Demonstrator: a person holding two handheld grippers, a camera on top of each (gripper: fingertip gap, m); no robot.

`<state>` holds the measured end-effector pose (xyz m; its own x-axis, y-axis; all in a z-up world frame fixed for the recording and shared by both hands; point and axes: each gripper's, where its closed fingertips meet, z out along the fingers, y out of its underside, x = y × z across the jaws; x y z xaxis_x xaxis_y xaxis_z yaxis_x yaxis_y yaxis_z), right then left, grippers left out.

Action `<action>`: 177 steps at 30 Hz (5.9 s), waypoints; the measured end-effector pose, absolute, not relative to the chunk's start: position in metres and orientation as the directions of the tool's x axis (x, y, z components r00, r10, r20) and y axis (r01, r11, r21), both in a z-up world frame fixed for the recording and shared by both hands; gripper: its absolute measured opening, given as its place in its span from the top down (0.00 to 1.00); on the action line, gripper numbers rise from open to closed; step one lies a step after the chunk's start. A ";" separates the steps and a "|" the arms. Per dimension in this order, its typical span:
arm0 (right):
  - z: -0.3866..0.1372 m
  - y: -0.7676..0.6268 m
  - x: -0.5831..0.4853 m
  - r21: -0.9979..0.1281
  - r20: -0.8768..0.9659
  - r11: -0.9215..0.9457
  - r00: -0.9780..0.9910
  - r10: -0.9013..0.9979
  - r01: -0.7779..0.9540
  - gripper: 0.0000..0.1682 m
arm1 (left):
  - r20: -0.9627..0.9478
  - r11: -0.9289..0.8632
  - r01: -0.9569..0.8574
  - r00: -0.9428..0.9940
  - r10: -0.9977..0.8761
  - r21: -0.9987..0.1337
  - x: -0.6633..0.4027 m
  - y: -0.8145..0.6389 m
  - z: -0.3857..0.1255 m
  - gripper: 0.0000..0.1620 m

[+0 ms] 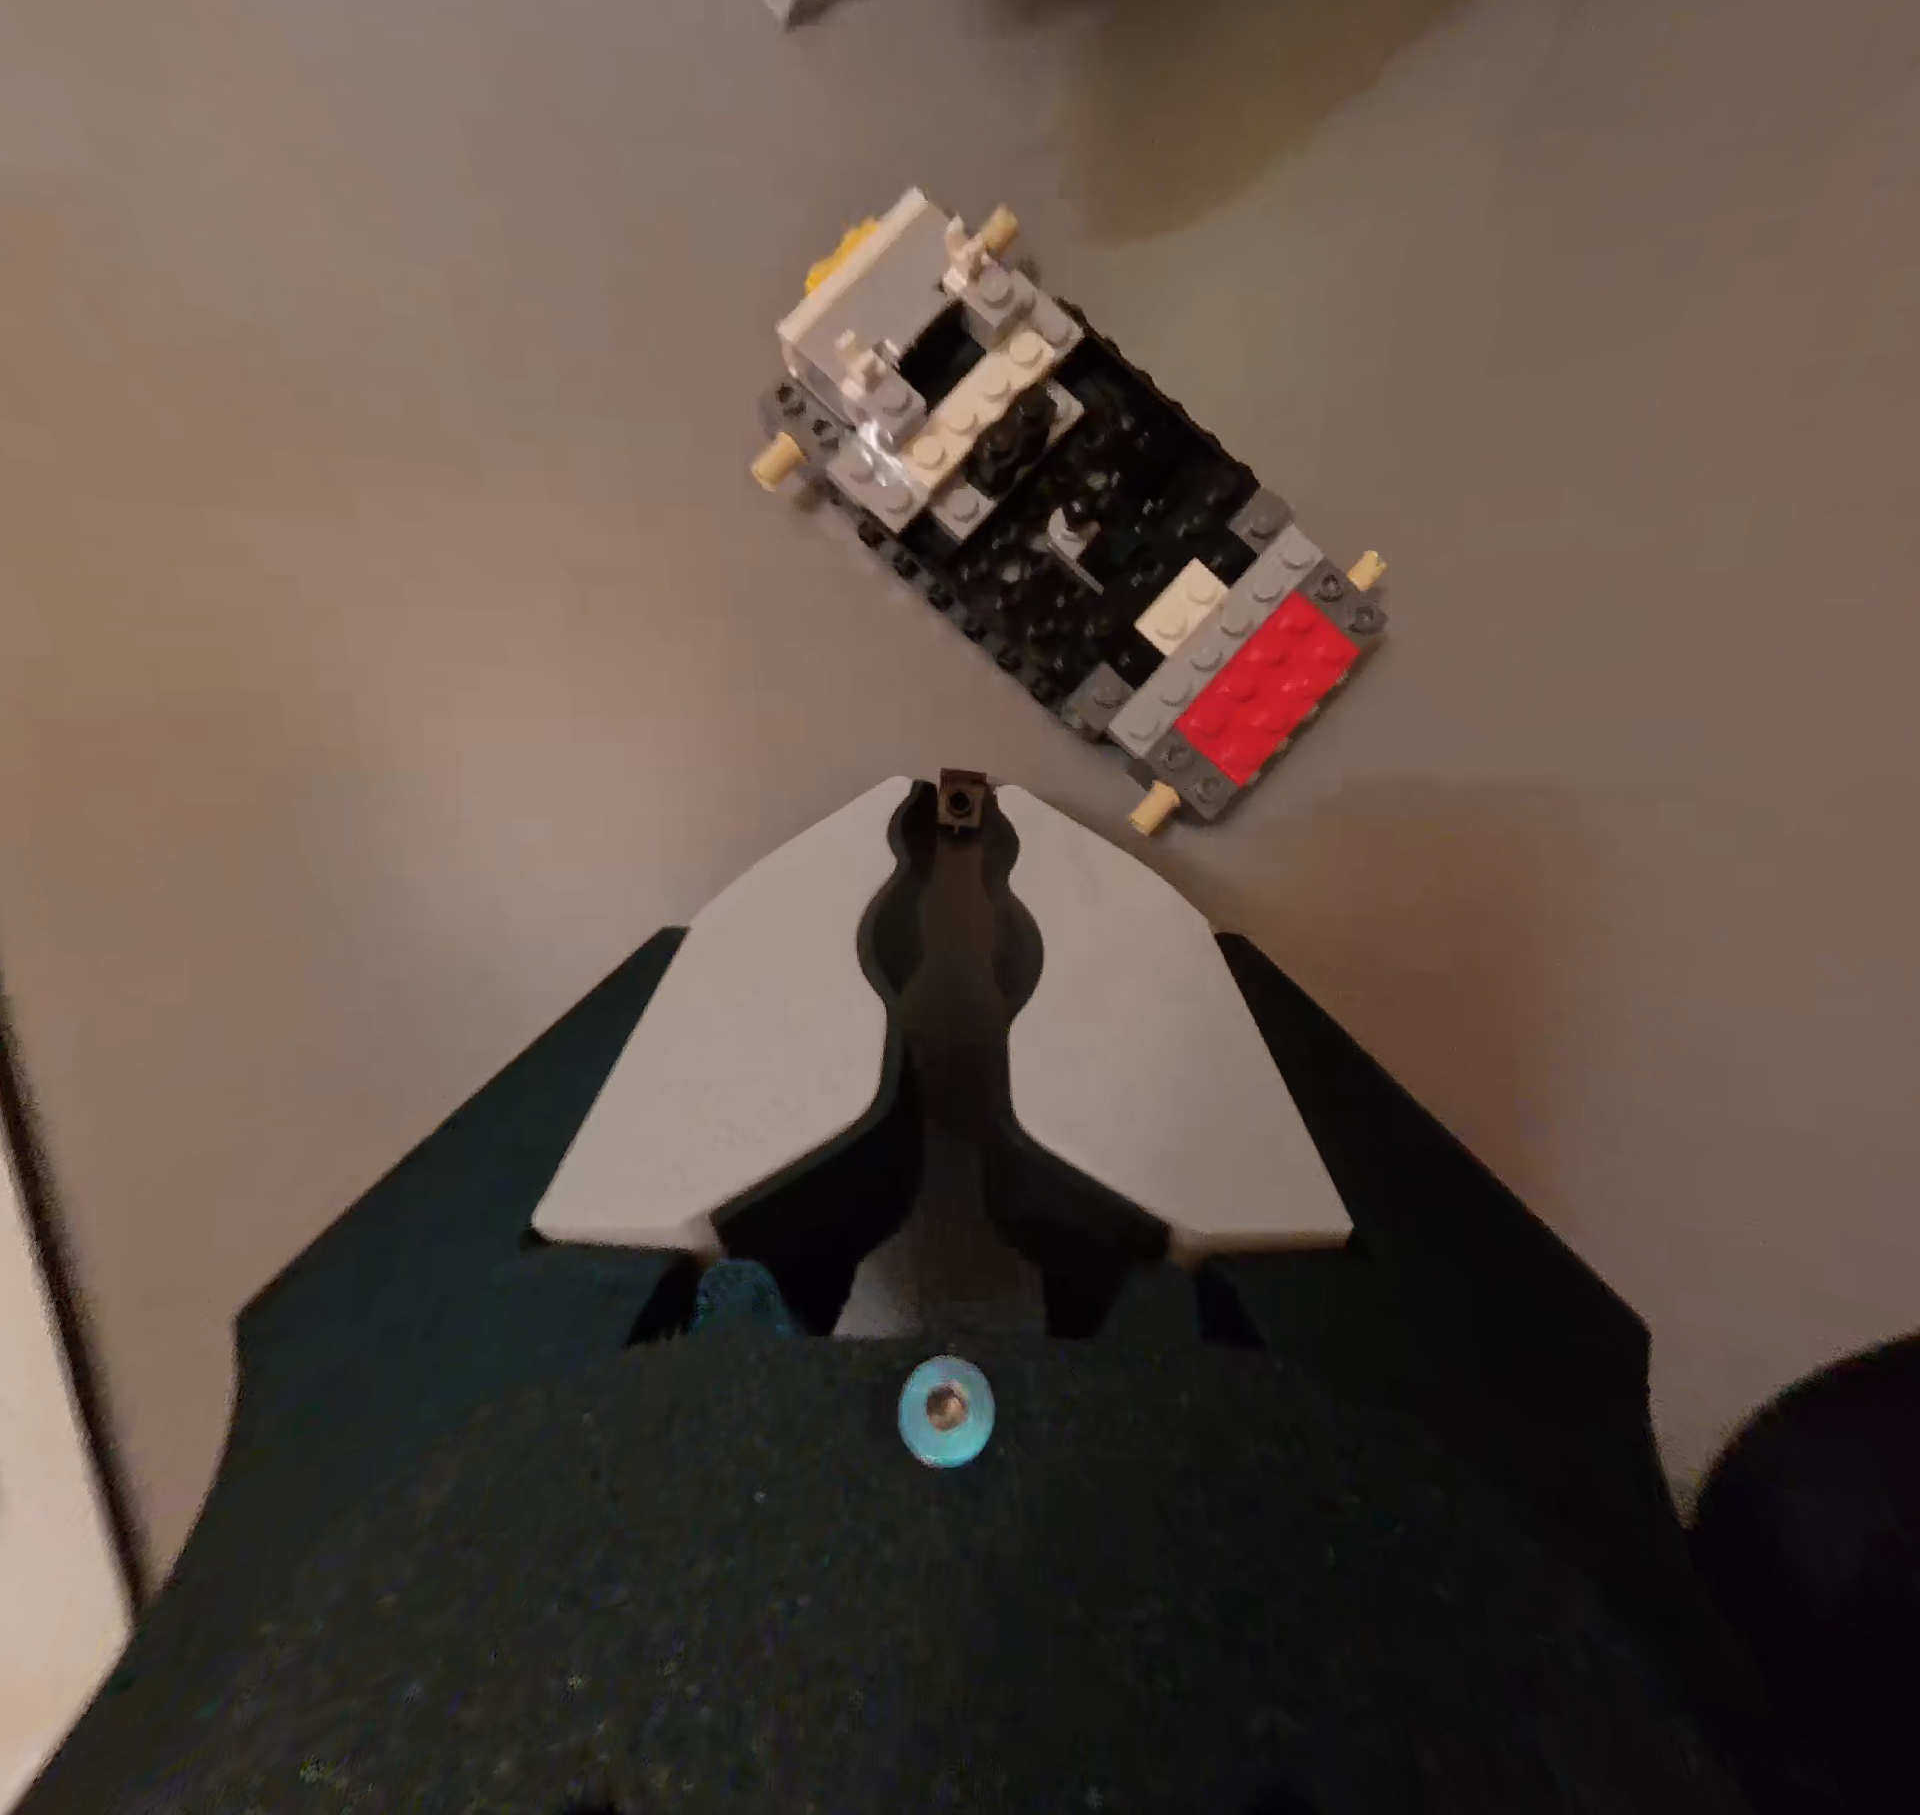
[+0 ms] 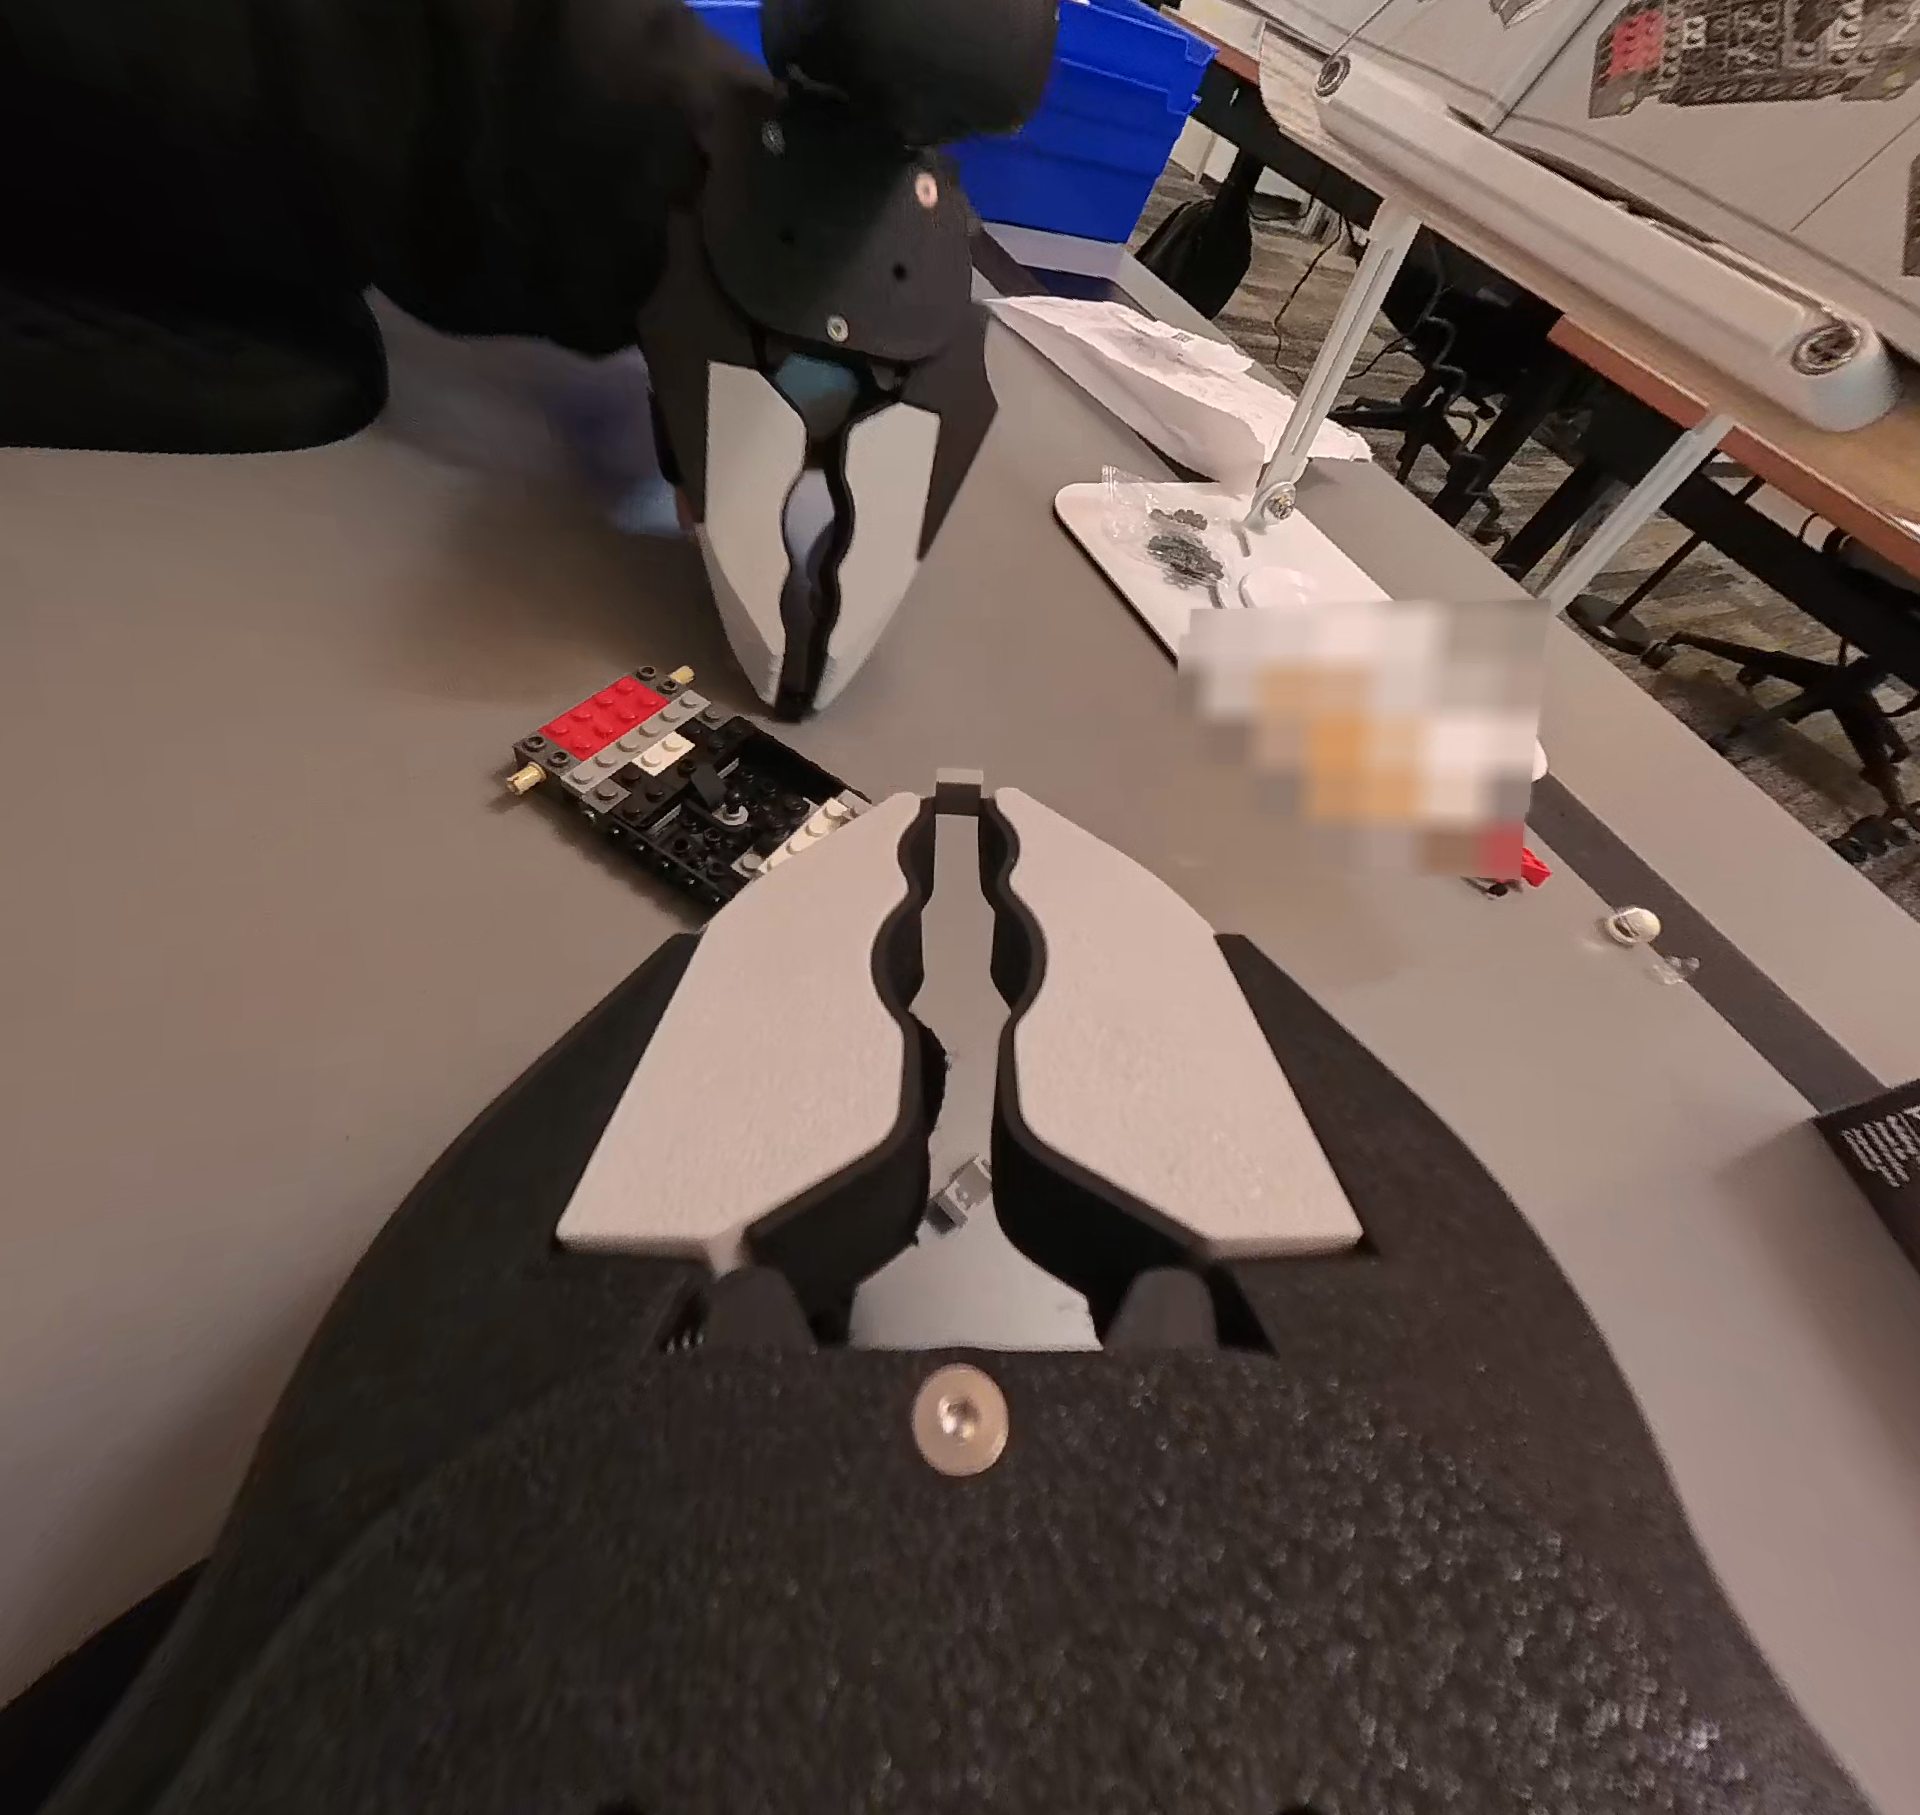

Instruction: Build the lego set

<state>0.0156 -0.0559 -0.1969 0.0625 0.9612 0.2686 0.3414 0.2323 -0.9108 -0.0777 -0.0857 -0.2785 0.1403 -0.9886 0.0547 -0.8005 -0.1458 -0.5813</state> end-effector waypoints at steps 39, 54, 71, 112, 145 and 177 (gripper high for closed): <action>-0.197 -0.054 0.017 -0.903 0.275 0.227 0.085 0.958 0.364 0.96 | -0.023 -0.268 -0.867 0.305 -0.952 -0.420 -0.127 -0.090 -0.280 0.89; -0.198 -0.055 0.017 -0.906 0.263 0.220 0.074 0.962 0.361 0.96 | 0.089 -0.321 -0.623 0.374 -0.923 -0.713 -0.126 -0.094 -0.276 0.93; -0.199 -0.056 0.017 -0.906 0.256 0.215 0.066 0.964 0.363 0.96 | 0.048 -0.319 -0.719 0.370 -0.928 -0.617 -0.124 -0.105 -0.268 1.00; -0.188 -0.049 0.022 -0.918 0.244 0.191 0.115 0.963 0.349 0.96 | -0.366 -0.255 -0.865 0.427 -0.827 -0.432 -0.034 0.108 -0.278 0.93; -0.163 -0.043 0.026 -0.980 0.100 0.069 0.163 0.982 0.186 0.96 | 0.279 -0.351 -0.134 0.379 -0.882 -0.927 -0.009 0.017 -0.150 0.95; -0.124 -0.076 0.028 -0.927 -0.343 -0.363 -0.181 0.922 -0.096 0.96 | 0.379 -0.338 0.192 0.245 -0.892 -0.921 0.032 -0.075 -0.125 0.95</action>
<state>0.0283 -0.0760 -0.1236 -0.1809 0.9219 -0.3427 -0.0960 -0.3633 -0.9267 0.0320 -0.0754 -0.1253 0.2454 -0.8925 0.3785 0.1920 -0.3380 -0.9213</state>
